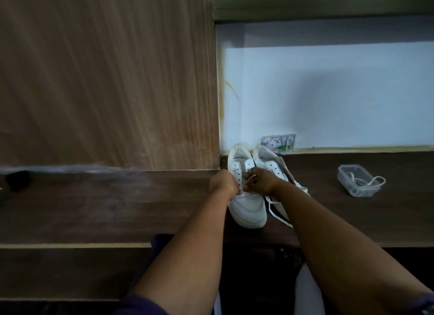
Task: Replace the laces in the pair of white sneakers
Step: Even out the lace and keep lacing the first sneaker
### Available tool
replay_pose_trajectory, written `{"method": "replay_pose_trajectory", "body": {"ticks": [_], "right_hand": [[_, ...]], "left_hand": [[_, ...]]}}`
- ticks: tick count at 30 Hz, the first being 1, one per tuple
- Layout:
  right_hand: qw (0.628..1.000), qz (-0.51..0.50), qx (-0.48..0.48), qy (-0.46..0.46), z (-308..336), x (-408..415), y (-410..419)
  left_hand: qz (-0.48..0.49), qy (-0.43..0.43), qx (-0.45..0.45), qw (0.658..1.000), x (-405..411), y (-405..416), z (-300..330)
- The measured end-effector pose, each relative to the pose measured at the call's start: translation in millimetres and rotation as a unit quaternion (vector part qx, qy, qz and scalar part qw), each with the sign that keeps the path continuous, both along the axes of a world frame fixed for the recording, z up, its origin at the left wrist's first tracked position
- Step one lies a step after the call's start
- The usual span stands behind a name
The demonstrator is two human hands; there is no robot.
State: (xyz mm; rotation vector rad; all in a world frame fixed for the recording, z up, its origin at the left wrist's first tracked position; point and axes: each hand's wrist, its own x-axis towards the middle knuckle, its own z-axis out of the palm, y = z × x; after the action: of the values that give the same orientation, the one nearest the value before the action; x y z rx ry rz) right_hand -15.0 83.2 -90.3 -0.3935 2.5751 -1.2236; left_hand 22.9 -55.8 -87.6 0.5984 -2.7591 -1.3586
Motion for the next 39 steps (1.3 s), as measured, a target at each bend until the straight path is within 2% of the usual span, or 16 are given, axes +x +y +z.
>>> {"method": "replay_pose_trajectory", "body": {"ticks": [3, 10, 13, 17, 21, 24, 27, 30, 32, 34, 37, 39], "right_hand": [[0.999, 0.011, 0.041, 0.027, 3.6, 3.8, -1.6], [0.991, -0.002, 0.058, 0.12, -7.4, 12.8, -10.9], [0.993, -0.024, 0.056, 0.101, -7.0, 11.1, -13.5], [0.993, -0.081, 0.046, 0.066, -10.6, 7.1, -19.0], [0.988, -0.067, 0.122, 0.068, -7.0, 3.7, -21.3], [0.978, -0.023, 0.194, 0.071, -0.3, 1.8, -21.3], [0.974, -0.004, 0.216, 0.064, 1.8, 1.2, -22.5], [0.977, 0.022, 0.205, 0.056, 4.0, 1.4, -21.6], [0.981, 0.031, 0.184, 0.058, 5.3, 1.6, -19.3], [0.984, 0.038, 0.159, 0.068, 6.9, 4.2, -15.1], [0.987, 0.044, 0.127, 0.089, 7.8, 10.3, -9.7], [0.991, 0.042, 0.102, 0.082, 8.8, 12.0, -6.3]], "left_hand": [[0.029, 0.004, -0.066, 0.997, 1.0, 8.5, -1.6], [0.061, -0.009, -0.066, 0.996, 9.2, 11.8, 2.1], [0.036, -0.038, -0.036, 0.998, 13.7, 6.5, 3.6], [-0.015, -0.045, 0.059, 0.997, 13.6, -7.8, -0.2], [-0.022, -0.027, 0.093, 0.995, 14.9, -12.5, -1.7], [-0.029, -0.024, 0.051, 0.998, 13.4, -11.4, -4.8], [-0.058, -0.012, 0.016, 0.998, 9.7, -12.9, -6.3], [-0.093, -0.005, -0.074, 0.993, 4.4, -11.3, -3.6], [-0.112, -0.009, -0.164, 0.98, 3.8, -5.2, 1.1], [-0.123, -0.021, -0.213, 0.969, 4.0, -2.9, 6.5], [-0.132, -0.038, -0.147, 0.98, 5.6, -10.8, 15.3], [-0.107, -0.018, -0.002, 0.994, 7.6, -17.6, 27.2]]}}
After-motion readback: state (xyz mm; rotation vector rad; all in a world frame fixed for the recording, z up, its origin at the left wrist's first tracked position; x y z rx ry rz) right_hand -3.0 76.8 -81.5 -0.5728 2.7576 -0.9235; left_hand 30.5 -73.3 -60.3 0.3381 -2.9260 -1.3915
